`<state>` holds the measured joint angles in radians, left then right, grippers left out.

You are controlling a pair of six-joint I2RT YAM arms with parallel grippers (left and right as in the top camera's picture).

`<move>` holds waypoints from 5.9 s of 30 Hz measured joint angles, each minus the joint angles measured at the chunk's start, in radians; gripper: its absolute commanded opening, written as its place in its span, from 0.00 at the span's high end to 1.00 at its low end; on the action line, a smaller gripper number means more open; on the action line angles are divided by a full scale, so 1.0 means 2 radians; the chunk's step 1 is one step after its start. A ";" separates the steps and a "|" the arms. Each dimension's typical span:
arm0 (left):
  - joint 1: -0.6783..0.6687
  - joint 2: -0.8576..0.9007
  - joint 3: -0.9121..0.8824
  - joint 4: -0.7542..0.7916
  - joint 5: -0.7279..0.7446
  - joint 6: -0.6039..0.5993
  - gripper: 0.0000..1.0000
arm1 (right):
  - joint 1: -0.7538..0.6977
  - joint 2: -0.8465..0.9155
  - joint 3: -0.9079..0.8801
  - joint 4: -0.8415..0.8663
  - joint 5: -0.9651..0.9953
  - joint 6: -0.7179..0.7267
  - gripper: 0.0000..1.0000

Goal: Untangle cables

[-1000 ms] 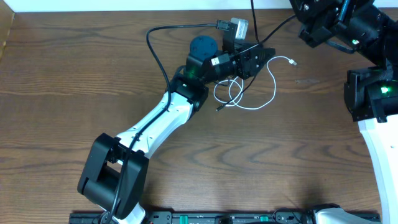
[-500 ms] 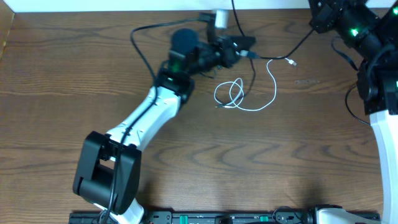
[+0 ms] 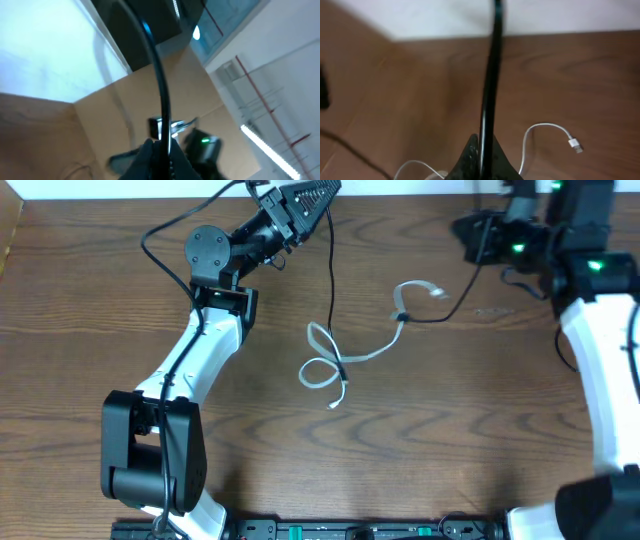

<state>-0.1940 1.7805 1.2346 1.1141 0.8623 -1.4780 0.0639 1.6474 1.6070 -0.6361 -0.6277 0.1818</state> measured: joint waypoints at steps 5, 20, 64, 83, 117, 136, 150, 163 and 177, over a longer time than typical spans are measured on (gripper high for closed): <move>-0.008 0.000 0.000 -0.003 -0.003 -0.023 0.92 | 0.034 0.045 0.000 0.000 -0.095 -0.042 0.97; -0.010 0.000 0.000 -0.040 -0.002 0.008 0.92 | 0.088 0.096 0.000 0.050 -0.276 -0.071 0.89; -0.032 0.000 0.000 -0.050 -0.014 0.030 0.92 | 0.111 0.096 0.000 0.059 -0.196 -0.088 0.99; -0.060 0.002 0.001 -0.364 -0.052 0.254 0.75 | 0.041 0.096 0.000 -0.077 0.028 -0.087 0.99; 0.003 0.002 0.003 -0.776 -0.226 0.542 0.44 | -0.280 0.037 0.000 -0.109 0.344 0.001 0.99; 0.051 0.002 0.003 -0.836 -0.271 0.570 0.44 | -0.282 0.037 0.000 -0.119 0.155 -0.040 0.57; 0.053 -0.015 0.003 -0.920 -0.420 0.571 0.31 | -0.097 0.037 -0.052 -0.126 0.098 -0.165 0.53; 0.060 -0.015 0.003 -0.937 -0.431 0.571 0.28 | 0.112 0.037 -0.196 0.076 0.105 -0.128 0.49; 0.060 -0.015 0.003 -0.939 -0.433 0.571 0.28 | 0.214 0.055 -0.293 0.243 0.162 0.224 0.52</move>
<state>-0.0734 1.7504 1.2404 -0.7631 -0.0029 -0.3351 0.4927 1.7569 1.0210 -0.1505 -0.3046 0.6292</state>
